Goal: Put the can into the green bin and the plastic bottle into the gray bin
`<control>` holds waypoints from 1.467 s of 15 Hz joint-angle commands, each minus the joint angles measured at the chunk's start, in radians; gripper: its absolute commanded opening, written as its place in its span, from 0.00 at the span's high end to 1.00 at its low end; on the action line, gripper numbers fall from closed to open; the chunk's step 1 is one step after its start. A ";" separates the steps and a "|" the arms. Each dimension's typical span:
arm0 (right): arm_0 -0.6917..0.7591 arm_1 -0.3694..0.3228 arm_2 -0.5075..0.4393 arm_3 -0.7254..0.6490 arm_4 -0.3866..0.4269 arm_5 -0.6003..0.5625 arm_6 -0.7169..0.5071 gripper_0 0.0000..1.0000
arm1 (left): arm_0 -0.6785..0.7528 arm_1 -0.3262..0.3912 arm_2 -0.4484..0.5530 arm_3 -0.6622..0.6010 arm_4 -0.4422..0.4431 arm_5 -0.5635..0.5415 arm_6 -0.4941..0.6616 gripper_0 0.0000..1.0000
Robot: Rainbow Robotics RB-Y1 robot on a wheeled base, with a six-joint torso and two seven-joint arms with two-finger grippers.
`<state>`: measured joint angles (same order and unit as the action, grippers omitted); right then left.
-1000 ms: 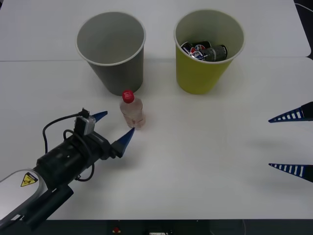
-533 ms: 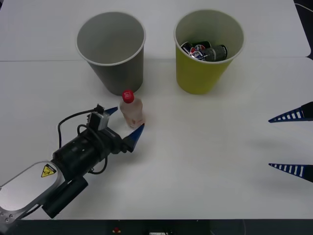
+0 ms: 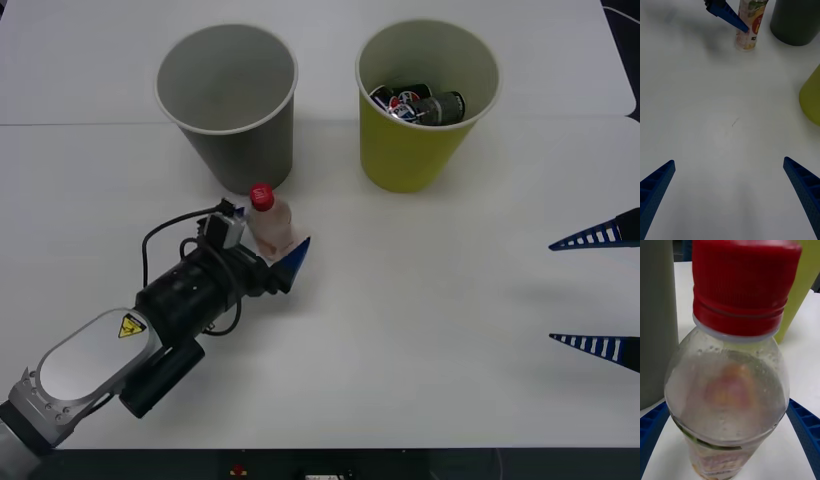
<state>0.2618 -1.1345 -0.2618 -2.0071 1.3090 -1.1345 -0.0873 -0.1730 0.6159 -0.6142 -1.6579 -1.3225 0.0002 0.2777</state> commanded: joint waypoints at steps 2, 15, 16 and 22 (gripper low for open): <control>0.000 0.000 0.000 0.000 0.000 0.000 0.000 0.00 | -0.006 -0.005 -0.001 0.012 -0.009 0.000 -0.002 0.00; 0.000 0.000 0.000 0.000 0.000 0.000 0.000 0.00 | -0.002 0.008 -0.001 0.000 -0.032 -0.009 0.006 1.00; 0.000 0.000 0.000 0.000 0.000 0.000 0.000 0.00 | 0.007 0.022 0.008 -0.023 -0.029 -0.034 0.011 1.00; 0.000 0.000 0.000 0.000 0.000 0.000 0.000 0.00 | 0.149 0.081 0.232 -0.158 -0.069 -0.345 0.029 1.00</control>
<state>0.2618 -1.1345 -0.2618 -2.0071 1.3090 -1.1345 -0.0873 -0.0474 0.6928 -0.4209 -1.7964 -1.3750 -0.2963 0.3055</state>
